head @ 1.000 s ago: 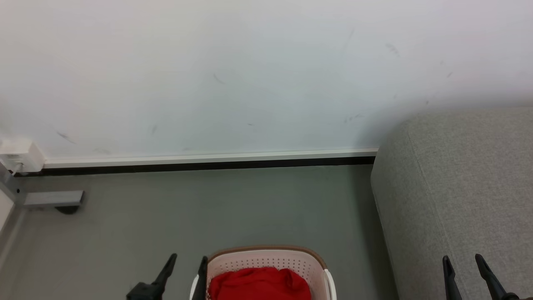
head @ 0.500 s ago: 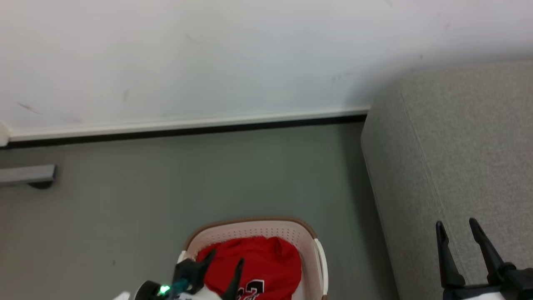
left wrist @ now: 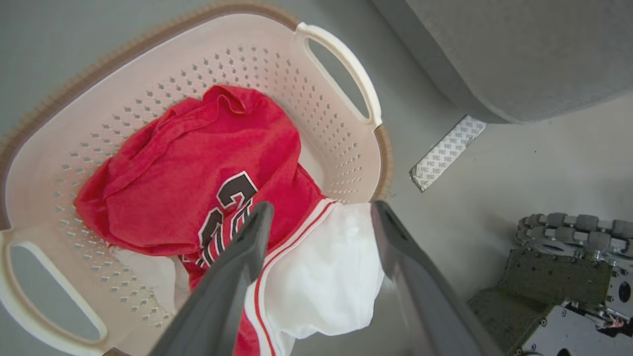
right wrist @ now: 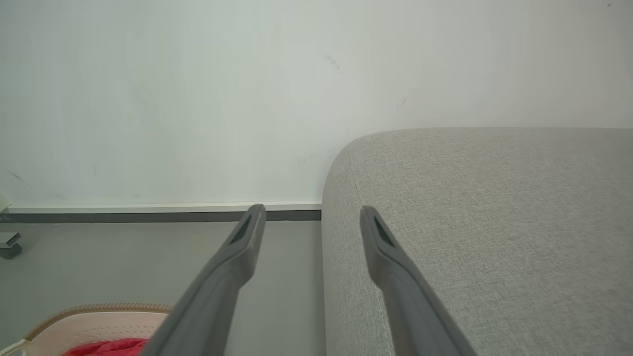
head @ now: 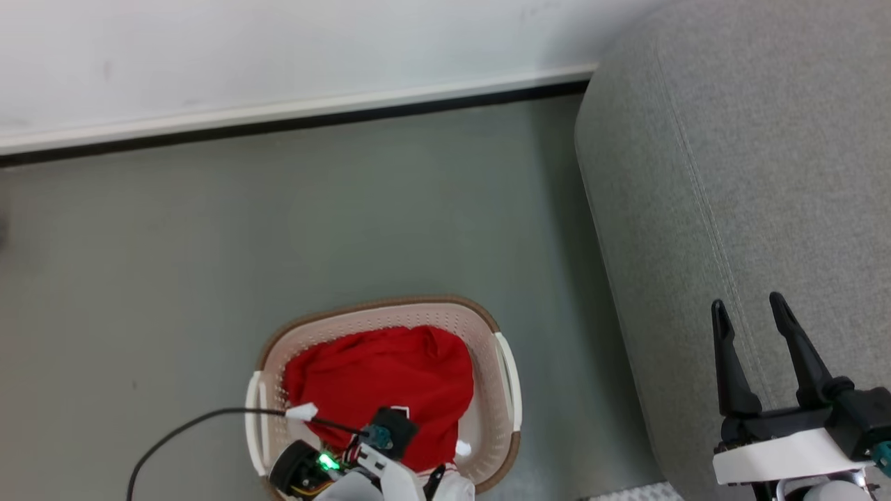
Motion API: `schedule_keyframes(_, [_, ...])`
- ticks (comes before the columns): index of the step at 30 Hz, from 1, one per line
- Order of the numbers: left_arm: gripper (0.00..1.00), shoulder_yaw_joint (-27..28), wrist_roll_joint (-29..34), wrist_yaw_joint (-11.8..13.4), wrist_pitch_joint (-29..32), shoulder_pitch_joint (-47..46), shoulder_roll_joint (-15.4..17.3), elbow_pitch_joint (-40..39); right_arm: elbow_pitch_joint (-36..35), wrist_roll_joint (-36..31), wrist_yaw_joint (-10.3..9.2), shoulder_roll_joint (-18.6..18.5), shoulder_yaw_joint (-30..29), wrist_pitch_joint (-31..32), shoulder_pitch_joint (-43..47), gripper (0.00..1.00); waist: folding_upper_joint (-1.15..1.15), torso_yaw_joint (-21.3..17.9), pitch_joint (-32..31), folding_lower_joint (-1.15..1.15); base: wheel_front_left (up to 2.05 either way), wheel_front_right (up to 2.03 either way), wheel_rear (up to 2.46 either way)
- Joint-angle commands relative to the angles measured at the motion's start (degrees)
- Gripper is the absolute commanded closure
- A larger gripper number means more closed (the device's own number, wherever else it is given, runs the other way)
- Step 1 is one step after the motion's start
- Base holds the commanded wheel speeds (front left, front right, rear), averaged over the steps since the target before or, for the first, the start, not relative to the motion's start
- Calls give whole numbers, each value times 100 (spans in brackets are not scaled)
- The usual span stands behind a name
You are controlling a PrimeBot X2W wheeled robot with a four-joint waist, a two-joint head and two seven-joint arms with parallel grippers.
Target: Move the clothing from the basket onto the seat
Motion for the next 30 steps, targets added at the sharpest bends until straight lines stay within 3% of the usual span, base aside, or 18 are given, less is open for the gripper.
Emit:
schedule_keyframes(1, [0, -85, -81, -19, 36, -101, 101, 59, -44, 66, -12, -10, 7, 2, -99, 0, 0, -121, 214, -1, 0, 0, 0])
schedule_keyframes(15, [0, -974, -645, -16, 536, -691, 527, 823, -70, 151, -12, 99, 190, 3, -421, 0, 0, -370, 716, -1, 0, 0, 0])
schedule_keyframes(30, [0, -1176, -887, -17, 561, -1263, 707, 1474, -209, 259, -12, 148, 184, 3, -725, 0, 0, -603, 1365, -1, 0, 0, 0])
